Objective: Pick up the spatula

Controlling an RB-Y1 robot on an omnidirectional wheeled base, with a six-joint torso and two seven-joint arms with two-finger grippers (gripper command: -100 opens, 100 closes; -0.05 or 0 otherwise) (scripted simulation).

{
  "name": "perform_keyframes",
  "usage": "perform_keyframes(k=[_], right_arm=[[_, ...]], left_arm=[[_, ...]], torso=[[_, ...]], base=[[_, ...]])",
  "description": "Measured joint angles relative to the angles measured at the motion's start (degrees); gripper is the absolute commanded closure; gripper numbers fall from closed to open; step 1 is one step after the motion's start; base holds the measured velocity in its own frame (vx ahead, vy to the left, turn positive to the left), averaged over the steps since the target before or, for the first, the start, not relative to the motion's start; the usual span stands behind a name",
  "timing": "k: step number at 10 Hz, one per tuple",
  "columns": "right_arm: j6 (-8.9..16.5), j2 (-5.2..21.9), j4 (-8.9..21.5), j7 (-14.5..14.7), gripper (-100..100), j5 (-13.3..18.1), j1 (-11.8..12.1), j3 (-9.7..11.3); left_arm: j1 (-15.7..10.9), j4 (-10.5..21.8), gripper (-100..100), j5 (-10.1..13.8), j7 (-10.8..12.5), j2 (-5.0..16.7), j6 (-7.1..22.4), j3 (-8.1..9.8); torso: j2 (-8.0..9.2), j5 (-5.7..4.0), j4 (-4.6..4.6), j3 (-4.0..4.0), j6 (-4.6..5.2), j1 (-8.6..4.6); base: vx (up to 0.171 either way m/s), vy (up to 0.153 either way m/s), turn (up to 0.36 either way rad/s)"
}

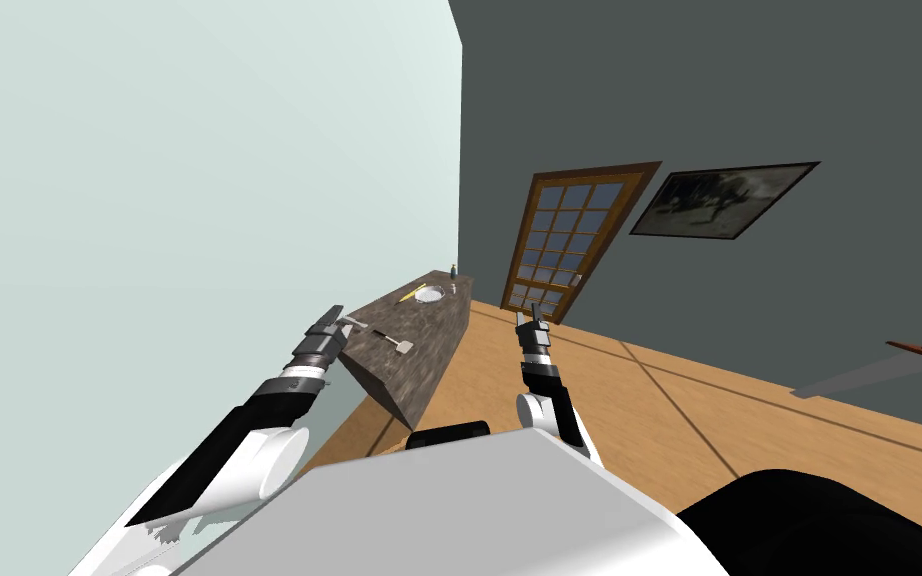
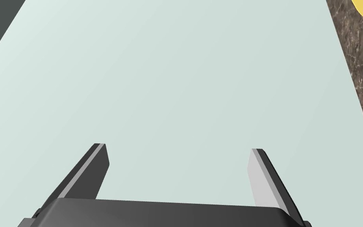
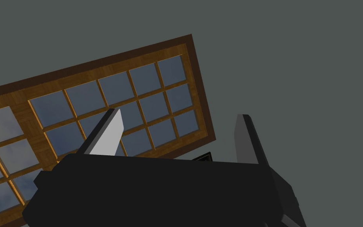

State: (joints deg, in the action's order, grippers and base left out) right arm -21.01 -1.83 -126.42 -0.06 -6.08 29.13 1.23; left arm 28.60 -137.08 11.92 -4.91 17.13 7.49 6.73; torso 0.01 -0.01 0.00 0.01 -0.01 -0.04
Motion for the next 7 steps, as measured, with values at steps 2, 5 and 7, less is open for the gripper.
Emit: perform_keyframes(k=[2,5,7], right_arm=[[0.0,0.0,0.0,0.0,0,0.0,0.0,0.0],[0.0,0.0,0.0,0.0,0,0.0,0.0,0.0],[0.0,0.0,0.0,0.0,0,0.0,0.0,0.0]], left_arm=[[-0.4,-0.3,-100,0.4,-0.5,0.5,2.9,0.37],[-0.6,-0.4,-100,1.9,-1.2,2.4,8.1,1.66],[-0.8,-0.4,-100,2.3,-1.8,3.0,11.1,1.94]], torso=[[-0.02,0.0,0.0,-0.01,0.02,0.0],[-0.03,-0.01,-0.01,-0.02,0.0,-0.03],[-0.04,0.0,-0.01,-0.02,0.01,-0.01]], base=[[0.002,-0.016,-0.061],[0.005,-0.019,-0.031],[0.008,-0.017,-0.053]])
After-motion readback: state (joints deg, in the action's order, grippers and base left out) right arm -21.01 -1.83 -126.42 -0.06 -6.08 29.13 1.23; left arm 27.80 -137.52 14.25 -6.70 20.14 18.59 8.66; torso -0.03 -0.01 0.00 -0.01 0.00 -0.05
